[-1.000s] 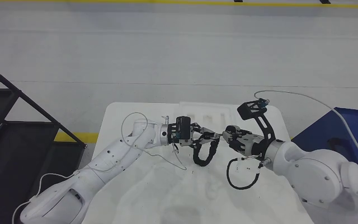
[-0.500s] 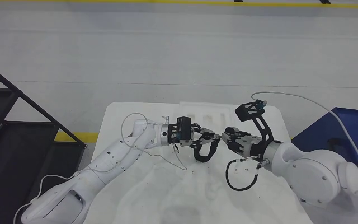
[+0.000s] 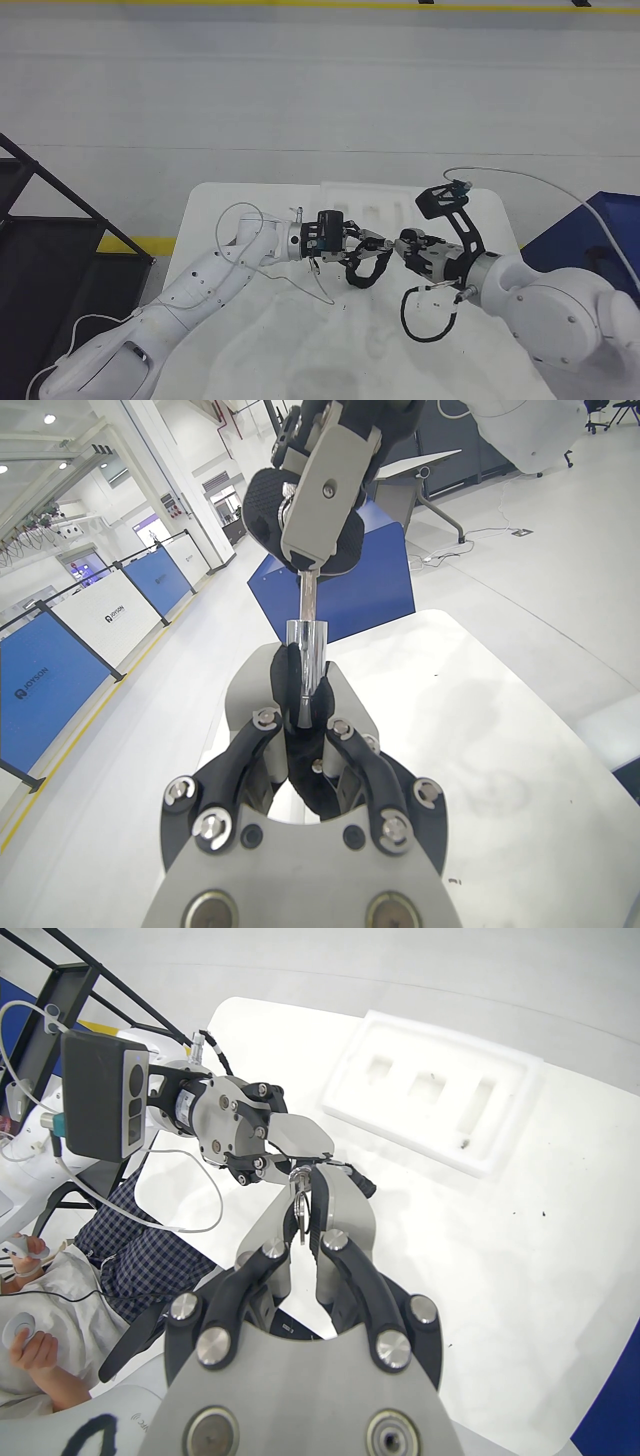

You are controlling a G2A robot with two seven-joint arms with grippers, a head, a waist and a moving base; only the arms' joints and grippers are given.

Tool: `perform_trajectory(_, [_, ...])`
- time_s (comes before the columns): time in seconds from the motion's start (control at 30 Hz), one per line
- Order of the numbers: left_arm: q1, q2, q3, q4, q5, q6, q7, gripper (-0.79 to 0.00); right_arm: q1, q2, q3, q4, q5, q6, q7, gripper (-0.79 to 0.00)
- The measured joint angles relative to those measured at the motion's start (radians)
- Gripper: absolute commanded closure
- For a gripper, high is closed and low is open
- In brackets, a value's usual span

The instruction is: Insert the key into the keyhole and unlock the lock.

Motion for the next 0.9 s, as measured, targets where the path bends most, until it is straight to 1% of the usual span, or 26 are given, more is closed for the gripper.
perform_trajectory(0.67, [0.009, -0.012, -0.016, -0.012, 0.014, -0.020, -0.038, 0.000, 0.046, -0.010, -0.087, 0.015, -0.087, 0.031, 0.034, 0.000])
perform_trajectory(0.7, [0.010, -0.012, -0.017, -0.012, 0.014, -0.022, -0.039, 0.000, 0.048, -0.011, -0.091, 0.017, -0.089, 0.032, 0.034, -0.329])
perform_trajectory(0.73, [0.010, -0.013, -0.018, -0.012, 0.014, -0.024, -0.040, 0.000, 0.050, -0.011, -0.093, 0.018, -0.090, 0.033, 0.034, -0.785])
perform_trajectory(0.9, [0.013, -0.016, -0.022, -0.009, 0.004, -0.043, -0.043, 0.000, 0.059, -0.017, -0.096, 0.023, -0.075, 0.032, 0.009, -0.785])
